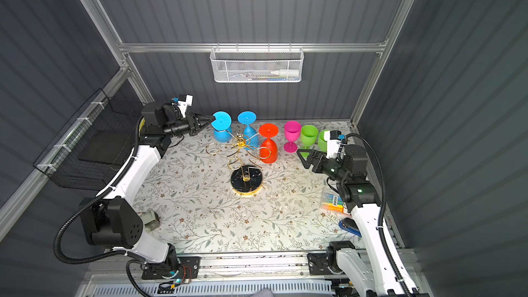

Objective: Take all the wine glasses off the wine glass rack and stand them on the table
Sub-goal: 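Move the left gripper to the cyan glass stem on the rack and grasp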

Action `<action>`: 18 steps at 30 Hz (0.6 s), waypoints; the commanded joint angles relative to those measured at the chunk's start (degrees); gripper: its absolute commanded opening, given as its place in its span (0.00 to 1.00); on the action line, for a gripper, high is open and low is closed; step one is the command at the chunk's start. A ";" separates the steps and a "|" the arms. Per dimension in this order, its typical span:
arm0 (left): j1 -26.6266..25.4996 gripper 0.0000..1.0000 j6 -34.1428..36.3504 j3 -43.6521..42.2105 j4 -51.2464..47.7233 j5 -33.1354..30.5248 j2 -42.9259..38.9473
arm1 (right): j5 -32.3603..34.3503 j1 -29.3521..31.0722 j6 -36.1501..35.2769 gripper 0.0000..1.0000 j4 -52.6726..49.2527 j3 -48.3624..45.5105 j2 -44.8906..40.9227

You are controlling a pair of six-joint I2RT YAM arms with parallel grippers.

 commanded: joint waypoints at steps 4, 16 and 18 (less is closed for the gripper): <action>-0.12 0.00 -2.69 1.08 3.28 2.77 -2.55 | 0.30 0.24 -0.02 0.84 0.21 -0.18 -0.95; -0.39 0.00 -1.96 -0.08 1.80 3.22 -3.20 | 0.52 0.31 -0.06 0.85 -0.49 -0.20 -1.23; -0.73 0.00 -1.66 -2.13 1.50 3.08 -3.25 | 0.46 0.31 0.02 0.85 -0.30 -0.23 -1.13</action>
